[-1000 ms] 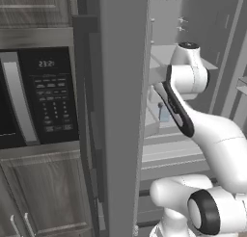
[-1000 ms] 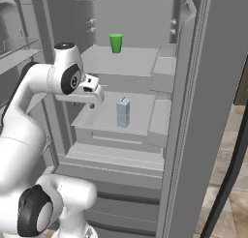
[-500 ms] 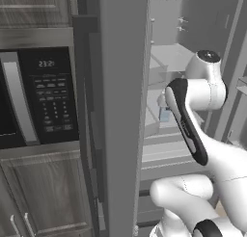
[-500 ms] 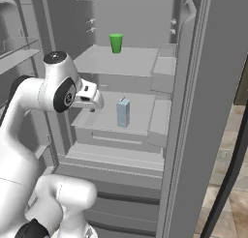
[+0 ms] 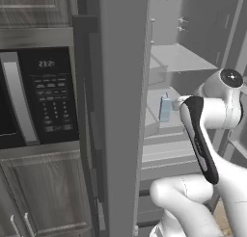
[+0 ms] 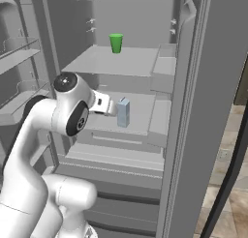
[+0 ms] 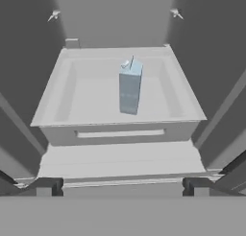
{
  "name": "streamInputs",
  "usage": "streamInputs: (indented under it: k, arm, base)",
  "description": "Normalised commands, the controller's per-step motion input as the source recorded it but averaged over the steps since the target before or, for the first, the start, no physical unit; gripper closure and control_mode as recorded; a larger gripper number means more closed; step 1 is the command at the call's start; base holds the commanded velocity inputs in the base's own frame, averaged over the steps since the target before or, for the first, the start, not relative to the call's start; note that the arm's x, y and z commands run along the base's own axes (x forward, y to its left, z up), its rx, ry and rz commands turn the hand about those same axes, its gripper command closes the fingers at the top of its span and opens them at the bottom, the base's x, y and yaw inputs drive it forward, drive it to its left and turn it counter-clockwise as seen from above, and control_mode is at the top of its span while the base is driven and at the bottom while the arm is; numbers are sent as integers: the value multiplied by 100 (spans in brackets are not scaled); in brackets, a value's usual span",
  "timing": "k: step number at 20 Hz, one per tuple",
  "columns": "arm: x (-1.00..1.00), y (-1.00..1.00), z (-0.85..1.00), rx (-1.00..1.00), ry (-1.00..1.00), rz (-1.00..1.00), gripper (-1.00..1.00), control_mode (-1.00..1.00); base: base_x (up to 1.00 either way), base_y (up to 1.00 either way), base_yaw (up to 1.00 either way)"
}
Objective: Take out the milk from the fridge and place it on the tray on the counter. Then take the sugar cube near the tray and place it in the tray.
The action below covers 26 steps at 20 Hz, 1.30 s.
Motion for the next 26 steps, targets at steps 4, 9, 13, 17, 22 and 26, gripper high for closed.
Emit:
streamInputs:
  k: [4, 9, 13, 17, 22, 26]
  arm:
    - [31, -28, 0, 0, 0, -6, -100, -100]
    - [42, -1, 0, 0, 0, -2, -100, -100]
    - [46, 0, 0, 0, 0, 0, -100, -100]
    - [52, 0, -2, 0, 0, 0, -100, -100]
    - [41, 0, -21, 0, 0, 0, -100, -100]
    - [29, 0, -28, 0, 0, 0, -100, -100]
  base:
    - [0, 0, 0]
    - [0, 0, 0]
    - [0, 0, 0]
    - [0, 0, 0]
    - [0, 0, 0]
    - [0, 0, 0]
